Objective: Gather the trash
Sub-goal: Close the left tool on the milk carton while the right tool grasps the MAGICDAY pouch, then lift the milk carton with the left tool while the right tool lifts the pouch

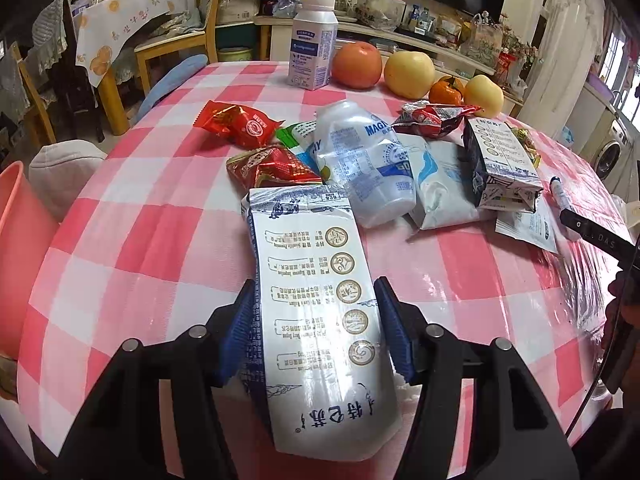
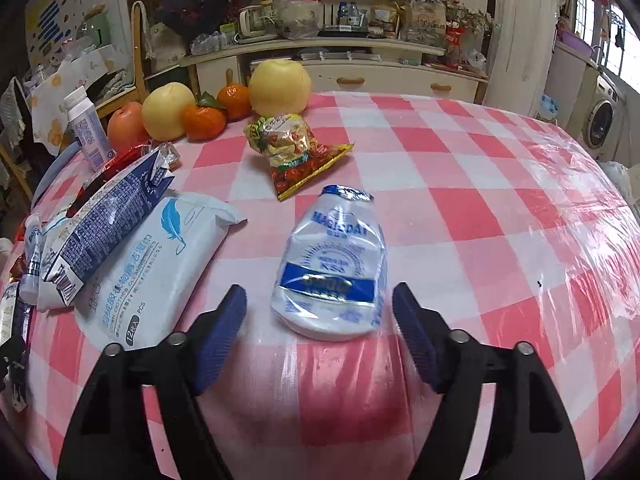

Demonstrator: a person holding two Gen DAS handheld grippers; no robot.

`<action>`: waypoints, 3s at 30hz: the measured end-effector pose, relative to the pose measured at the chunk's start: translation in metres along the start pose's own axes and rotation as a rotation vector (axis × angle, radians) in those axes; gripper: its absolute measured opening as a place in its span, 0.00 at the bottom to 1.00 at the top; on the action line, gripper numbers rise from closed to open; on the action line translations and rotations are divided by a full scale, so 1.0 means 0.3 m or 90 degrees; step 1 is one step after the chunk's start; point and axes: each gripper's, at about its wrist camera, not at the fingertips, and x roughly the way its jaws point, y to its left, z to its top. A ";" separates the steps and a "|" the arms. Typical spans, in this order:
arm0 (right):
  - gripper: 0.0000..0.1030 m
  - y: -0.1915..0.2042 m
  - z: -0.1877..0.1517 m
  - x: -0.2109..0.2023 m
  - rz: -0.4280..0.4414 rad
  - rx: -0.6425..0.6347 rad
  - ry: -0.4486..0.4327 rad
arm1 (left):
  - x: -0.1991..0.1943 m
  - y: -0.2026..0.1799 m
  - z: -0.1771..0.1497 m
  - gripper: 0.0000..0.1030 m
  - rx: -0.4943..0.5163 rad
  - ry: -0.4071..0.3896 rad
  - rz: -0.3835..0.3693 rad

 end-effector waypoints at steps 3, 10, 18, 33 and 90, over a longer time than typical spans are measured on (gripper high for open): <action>0.79 0.001 0.014 0.029 -0.023 -0.004 0.011 | -0.007 0.007 0.004 0.58 0.000 -0.004 -0.009; 0.75 -0.013 0.045 0.078 -0.028 0.005 0.027 | -0.038 0.017 0.018 0.58 0.000 -0.022 -0.031; 0.58 -0.016 0.045 0.072 -0.035 0.010 0.029 | -0.063 0.038 0.033 0.58 -0.011 -0.038 -0.058; 0.58 0.142 0.012 -0.129 -0.002 -0.036 -0.075 | -0.100 0.135 0.042 0.55 -0.021 -0.024 -0.088; 0.58 0.601 -0.143 -0.337 0.271 -0.115 -0.087 | -0.042 0.114 -0.003 0.80 -0.009 0.019 0.019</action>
